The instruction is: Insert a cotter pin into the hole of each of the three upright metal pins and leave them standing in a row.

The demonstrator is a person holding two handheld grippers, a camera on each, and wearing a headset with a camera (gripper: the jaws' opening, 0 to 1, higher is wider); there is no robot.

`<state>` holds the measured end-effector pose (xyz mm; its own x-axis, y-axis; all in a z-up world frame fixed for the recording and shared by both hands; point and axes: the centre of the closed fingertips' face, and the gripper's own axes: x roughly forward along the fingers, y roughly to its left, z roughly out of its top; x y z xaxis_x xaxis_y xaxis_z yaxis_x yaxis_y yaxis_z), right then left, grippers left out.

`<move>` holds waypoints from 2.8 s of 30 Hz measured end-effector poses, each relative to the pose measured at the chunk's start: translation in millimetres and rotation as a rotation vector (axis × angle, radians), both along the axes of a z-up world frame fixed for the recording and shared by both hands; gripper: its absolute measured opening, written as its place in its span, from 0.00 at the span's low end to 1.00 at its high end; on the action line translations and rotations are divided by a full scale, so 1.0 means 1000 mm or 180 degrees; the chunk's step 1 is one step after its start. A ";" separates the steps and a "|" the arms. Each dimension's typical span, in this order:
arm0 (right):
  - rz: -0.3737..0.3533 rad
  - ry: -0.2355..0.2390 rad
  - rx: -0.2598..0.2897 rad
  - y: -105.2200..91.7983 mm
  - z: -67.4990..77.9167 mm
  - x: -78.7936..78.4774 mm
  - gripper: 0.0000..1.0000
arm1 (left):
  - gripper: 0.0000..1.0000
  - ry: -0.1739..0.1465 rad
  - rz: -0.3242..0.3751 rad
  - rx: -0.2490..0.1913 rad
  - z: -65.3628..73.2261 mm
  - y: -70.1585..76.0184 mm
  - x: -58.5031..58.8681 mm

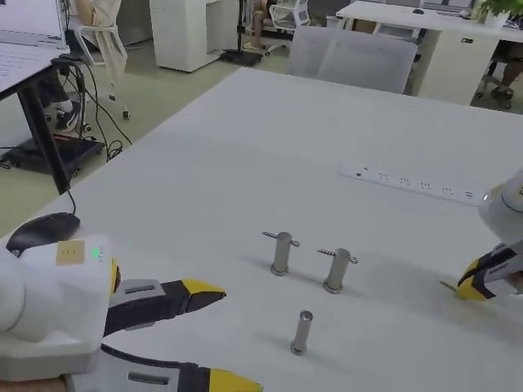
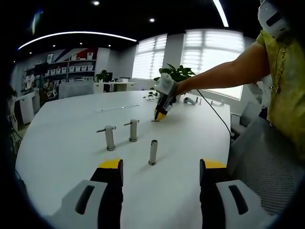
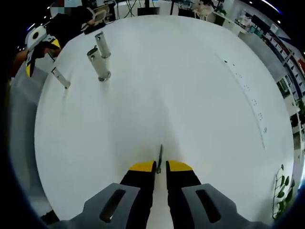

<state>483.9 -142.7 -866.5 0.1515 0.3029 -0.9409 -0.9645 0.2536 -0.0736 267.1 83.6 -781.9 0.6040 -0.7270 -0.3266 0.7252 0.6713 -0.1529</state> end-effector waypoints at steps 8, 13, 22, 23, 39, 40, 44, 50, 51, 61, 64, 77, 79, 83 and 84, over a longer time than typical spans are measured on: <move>0.0062 0.0041 -0.0126 0.003 -0.001 -0.001 0.08 | 0.64 0.0017 0.0022 -0.0022 -0.002 0.002 -0.002; 0.0094 0.0057 -0.0188 0.003 -0.001 -0.001 0.08 | 0.64 0.0025 0.0027 -0.0030 -0.003 0.003 -0.003; 0.0045 0.0111 -0.0257 0.002 -0.001 0.000 0.07 | 0.63 0.0030 0.0047 -0.0036 -0.004 0.005 -0.004; 0.0040 0.0104 -0.0270 0.002 -0.001 0.000 0.06 | 0.63 0.0035 0.0046 -0.0032 -0.005 0.005 -0.004; -0.0038 0.0036 -0.0435 0.001 -0.001 0.004 0.02 | 0.62 0.0036 0.0085 -0.0055 -0.005 0.004 -0.003; -0.0042 0.0032 -0.0437 0.001 -0.001 0.004 0.02 | 0.62 0.0027 0.0086 -0.0054 -0.004 0.004 -0.002; -0.0108 -0.0022 -0.0393 0.000 0.000 0.005 0.02 | 0.61 -0.0012 0.0087 -0.0069 0.001 0.003 -0.001; -0.0178 -0.0083 -0.0379 -0.004 0.004 0.001 0.01 | 0.61 -0.0066 0.0093 -0.0063 0.008 0.005 -0.004; -0.0180 -0.0084 -0.0374 -0.004 0.006 0.000 0.01 | 0.61 -0.0072 0.0099 -0.0063 0.009 0.005 -0.005; -0.0157 -0.0130 -0.0297 0.004 0.033 -0.019 0.01 | 0.60 -0.0123 0.0057 -0.0068 0.014 0.003 -0.007; -0.0119 -0.0162 -0.0297 0.006 0.043 -0.030 0.01 | 0.60 -0.0141 0.0036 -0.0081 0.016 0.001 -0.008; 0.0137 -0.0291 -0.0245 0.019 0.072 -0.071 0.01 | 0.58 -0.0171 -0.0067 -0.0092 0.023 -0.007 -0.012; 0.0173 -0.0307 -0.0219 0.022 0.077 -0.079 0.01 | 0.58 -0.0167 -0.0079 -0.0091 0.024 -0.008 -0.012; 0.0267 -0.0304 -0.0127 0.031 0.086 -0.096 0.01 | 0.58 -0.0173 -0.0120 -0.0088 0.025 -0.012 -0.012; 0.0304 -0.0312 -0.0105 0.035 0.088 -0.102 0.01 | 0.58 -0.0169 -0.0138 -0.0076 0.024 -0.013 -0.012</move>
